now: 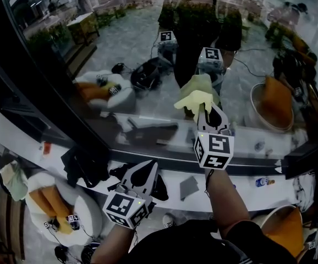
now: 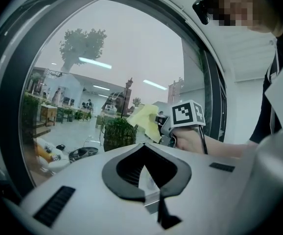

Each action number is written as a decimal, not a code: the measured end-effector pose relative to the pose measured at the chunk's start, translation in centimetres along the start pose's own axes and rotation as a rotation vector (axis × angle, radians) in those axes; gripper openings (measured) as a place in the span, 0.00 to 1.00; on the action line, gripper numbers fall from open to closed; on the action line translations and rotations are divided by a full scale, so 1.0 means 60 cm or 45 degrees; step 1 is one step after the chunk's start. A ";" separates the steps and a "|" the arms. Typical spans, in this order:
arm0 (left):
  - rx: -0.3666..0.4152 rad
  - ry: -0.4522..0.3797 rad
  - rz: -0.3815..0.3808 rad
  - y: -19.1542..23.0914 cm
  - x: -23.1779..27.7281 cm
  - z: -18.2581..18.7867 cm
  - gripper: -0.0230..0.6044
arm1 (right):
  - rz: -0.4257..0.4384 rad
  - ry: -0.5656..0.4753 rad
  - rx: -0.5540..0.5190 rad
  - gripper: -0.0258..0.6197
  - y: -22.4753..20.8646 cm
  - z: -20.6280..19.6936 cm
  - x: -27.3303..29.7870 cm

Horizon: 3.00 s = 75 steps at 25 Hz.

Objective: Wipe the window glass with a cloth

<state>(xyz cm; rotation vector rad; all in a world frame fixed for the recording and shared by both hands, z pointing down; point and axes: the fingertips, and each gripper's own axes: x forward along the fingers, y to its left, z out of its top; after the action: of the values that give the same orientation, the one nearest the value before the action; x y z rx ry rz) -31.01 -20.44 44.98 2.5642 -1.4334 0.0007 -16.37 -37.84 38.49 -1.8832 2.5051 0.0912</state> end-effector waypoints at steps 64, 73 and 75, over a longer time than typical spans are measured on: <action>0.134 -0.186 -0.216 -0.096 0.043 0.128 0.03 | 0.068 -0.155 -0.085 0.10 0.008 0.197 -0.034; 0.132 -0.190 -0.234 -0.099 0.050 0.131 0.03 | 0.055 -0.150 -0.061 0.10 -0.005 0.205 -0.018; 0.131 -0.184 -0.239 -0.105 0.054 0.129 0.03 | 0.054 -0.138 -0.062 0.10 -0.008 0.202 -0.011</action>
<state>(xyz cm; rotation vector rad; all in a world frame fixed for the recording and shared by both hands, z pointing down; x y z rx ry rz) -24.75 -21.32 36.62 2.8255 -1.2631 -0.1457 -16.08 -36.74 26.41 -1.7903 2.4927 0.2502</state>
